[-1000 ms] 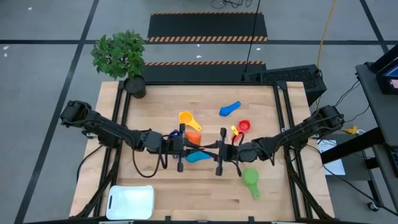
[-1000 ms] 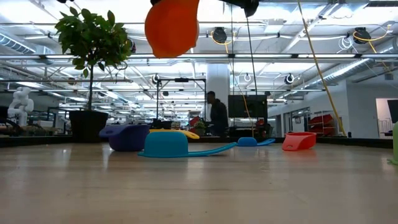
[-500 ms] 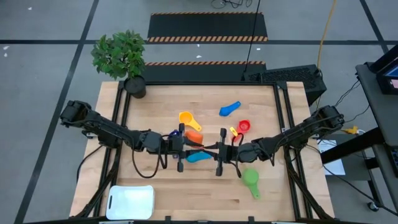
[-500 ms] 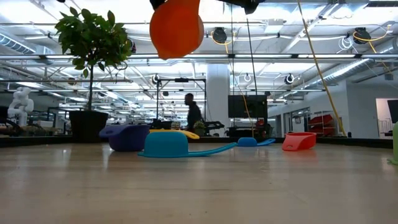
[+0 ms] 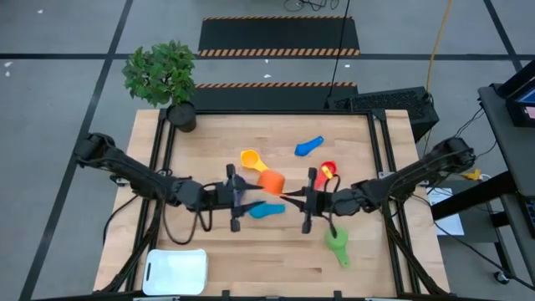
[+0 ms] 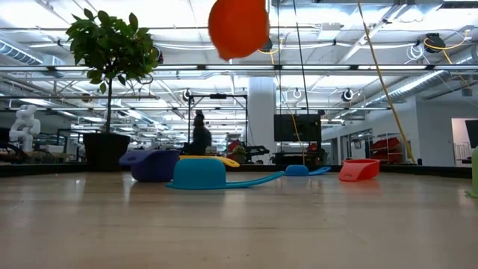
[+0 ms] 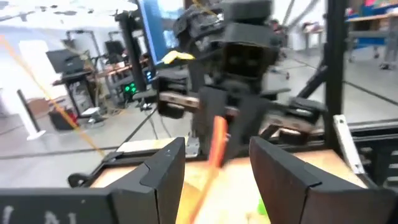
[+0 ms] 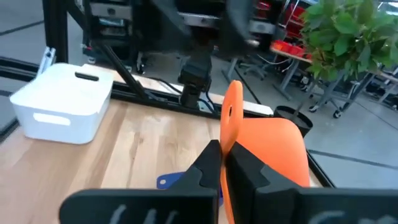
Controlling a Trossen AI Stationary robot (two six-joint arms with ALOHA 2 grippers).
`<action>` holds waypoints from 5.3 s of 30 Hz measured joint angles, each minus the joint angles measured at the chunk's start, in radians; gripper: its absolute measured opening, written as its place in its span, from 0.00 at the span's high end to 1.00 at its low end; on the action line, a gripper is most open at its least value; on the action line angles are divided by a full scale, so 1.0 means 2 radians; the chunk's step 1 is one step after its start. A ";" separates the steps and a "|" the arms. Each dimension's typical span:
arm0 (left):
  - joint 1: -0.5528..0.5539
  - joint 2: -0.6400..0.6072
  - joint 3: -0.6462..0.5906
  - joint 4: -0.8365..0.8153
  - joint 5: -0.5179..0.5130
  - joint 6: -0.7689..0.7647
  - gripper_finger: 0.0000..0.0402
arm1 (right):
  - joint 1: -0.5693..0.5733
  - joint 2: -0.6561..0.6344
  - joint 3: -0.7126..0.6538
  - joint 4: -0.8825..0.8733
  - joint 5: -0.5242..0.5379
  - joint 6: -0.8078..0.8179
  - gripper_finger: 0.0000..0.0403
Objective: Nest measuring cups in basket
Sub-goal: Put the orange measuring cup into the white bin
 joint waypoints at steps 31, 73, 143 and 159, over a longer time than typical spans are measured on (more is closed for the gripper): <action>0.048 -0.024 -0.091 0.093 0.068 -0.048 0.54 | 0.011 -0.180 -0.171 0.241 -0.097 0.011 1.00; 0.087 0.073 -0.097 0.308 0.186 -0.107 0.66 | -0.017 0.020 -0.199 0.590 -0.160 0.034 1.00; -0.428 -0.120 -0.096 -0.245 -0.141 -0.848 1.00 | 0.055 -0.245 -0.198 0.141 -0.002 0.108 0.56; -0.532 -0.128 -0.096 -0.348 -0.144 -0.990 1.00 | 0.099 -0.078 -0.167 0.313 0.037 0.119 0.56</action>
